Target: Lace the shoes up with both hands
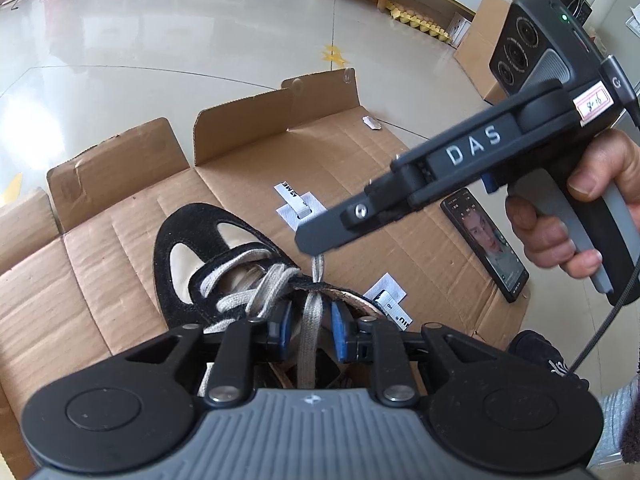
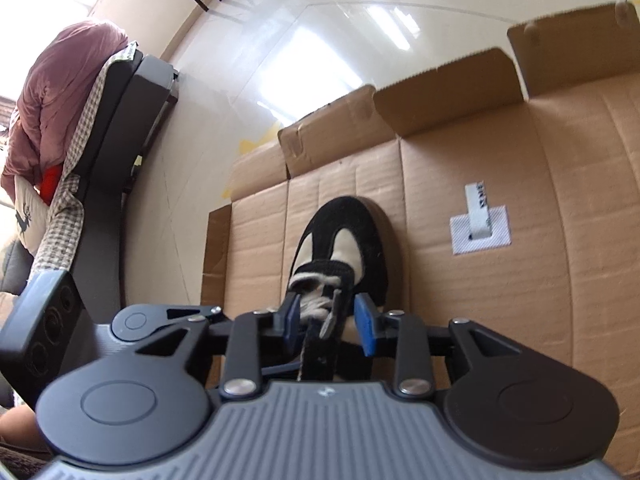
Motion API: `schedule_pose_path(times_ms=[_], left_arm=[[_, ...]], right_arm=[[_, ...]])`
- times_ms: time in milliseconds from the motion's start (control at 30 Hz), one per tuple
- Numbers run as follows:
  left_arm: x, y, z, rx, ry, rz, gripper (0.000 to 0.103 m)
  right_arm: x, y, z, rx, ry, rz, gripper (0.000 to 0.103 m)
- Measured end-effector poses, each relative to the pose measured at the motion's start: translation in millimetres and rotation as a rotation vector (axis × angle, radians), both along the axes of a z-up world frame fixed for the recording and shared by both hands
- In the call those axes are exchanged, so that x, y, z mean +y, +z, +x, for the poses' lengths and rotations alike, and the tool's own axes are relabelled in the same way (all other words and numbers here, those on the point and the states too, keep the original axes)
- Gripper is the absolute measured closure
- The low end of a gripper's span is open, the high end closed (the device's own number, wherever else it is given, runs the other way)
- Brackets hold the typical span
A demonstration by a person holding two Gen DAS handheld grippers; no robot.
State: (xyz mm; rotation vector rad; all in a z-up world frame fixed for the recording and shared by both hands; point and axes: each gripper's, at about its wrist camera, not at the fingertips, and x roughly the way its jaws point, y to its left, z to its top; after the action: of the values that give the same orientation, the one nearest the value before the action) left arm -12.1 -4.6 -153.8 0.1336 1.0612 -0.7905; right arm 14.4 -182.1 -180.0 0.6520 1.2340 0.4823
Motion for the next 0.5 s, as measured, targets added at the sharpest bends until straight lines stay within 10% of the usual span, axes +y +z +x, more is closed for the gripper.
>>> schedule_pose_path(times_ms=[100, 500], left_arm=[[3, 8, -6, -0.018, 0.016, 0.016, 0.073], [16, 34, -33, -0.101, 0.090, 0.112, 0.049]], right_arm=[[2, -7, -1, 0.023, -0.013, 0.019, 0.100], [-12, 45, -5, -0.213, -0.012, -0.174, 0.100]])
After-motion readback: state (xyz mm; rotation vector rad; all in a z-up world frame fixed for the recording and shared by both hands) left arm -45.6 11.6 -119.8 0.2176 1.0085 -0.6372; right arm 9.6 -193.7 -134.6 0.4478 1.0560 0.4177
